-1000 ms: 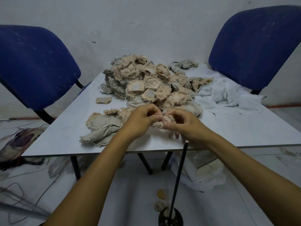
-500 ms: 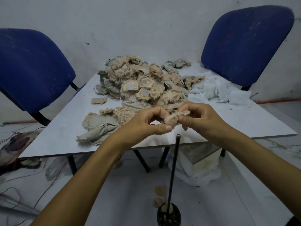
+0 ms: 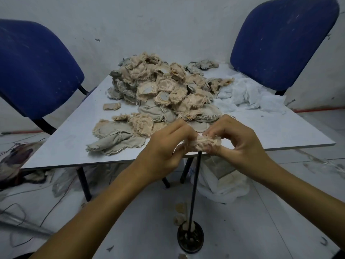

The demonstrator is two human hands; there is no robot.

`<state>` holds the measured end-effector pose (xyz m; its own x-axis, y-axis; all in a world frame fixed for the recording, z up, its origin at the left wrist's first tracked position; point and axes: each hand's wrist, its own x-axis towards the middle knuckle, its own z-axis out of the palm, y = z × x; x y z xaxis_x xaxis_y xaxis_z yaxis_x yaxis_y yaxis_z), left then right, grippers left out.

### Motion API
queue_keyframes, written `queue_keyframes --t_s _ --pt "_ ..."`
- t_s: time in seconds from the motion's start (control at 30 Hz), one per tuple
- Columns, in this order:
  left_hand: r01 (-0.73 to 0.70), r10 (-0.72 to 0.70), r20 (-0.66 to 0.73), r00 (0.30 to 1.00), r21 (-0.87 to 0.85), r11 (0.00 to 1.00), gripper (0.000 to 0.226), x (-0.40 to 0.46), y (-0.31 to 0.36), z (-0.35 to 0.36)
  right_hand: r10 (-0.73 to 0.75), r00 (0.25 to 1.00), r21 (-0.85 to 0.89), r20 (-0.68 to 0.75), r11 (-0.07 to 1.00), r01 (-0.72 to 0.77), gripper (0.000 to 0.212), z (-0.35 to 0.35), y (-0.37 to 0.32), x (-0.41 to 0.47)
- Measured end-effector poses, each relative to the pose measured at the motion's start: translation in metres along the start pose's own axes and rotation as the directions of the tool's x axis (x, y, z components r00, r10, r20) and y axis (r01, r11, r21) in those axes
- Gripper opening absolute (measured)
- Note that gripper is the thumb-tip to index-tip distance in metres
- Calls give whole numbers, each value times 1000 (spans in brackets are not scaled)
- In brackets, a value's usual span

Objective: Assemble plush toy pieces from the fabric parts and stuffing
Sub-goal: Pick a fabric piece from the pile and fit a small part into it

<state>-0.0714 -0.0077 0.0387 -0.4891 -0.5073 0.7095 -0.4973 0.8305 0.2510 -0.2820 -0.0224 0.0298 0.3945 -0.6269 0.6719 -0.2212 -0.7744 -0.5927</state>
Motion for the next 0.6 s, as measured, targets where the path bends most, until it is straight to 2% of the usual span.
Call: queue_keyframes --t_s 0.17,0.33,0.5,0.57,0.6 --pt "-124 127 -12 992 136 983 12 -12 4 13 -127 990 -214 -64 971 111 10 14 7 -15" --pt "-169 193 -54 980 294 941 6 -23 5 27 -350 937 -405 -12 858 315 14 19 12 -21" --pt "-160 168 -10 986 253 954 14 -34 -2 30 -344 936 -430 75 836 342 16 23 16 -30" --pt "-113 115 -5 993 129 985 23 -39 -2 33 -320 944 -409 85 853 326 18 23 17 -32" --pt "-47 47 -36 998 18 999 21 -41 1 35 -310 946 -389 92 863 321 15 22 17 -33"
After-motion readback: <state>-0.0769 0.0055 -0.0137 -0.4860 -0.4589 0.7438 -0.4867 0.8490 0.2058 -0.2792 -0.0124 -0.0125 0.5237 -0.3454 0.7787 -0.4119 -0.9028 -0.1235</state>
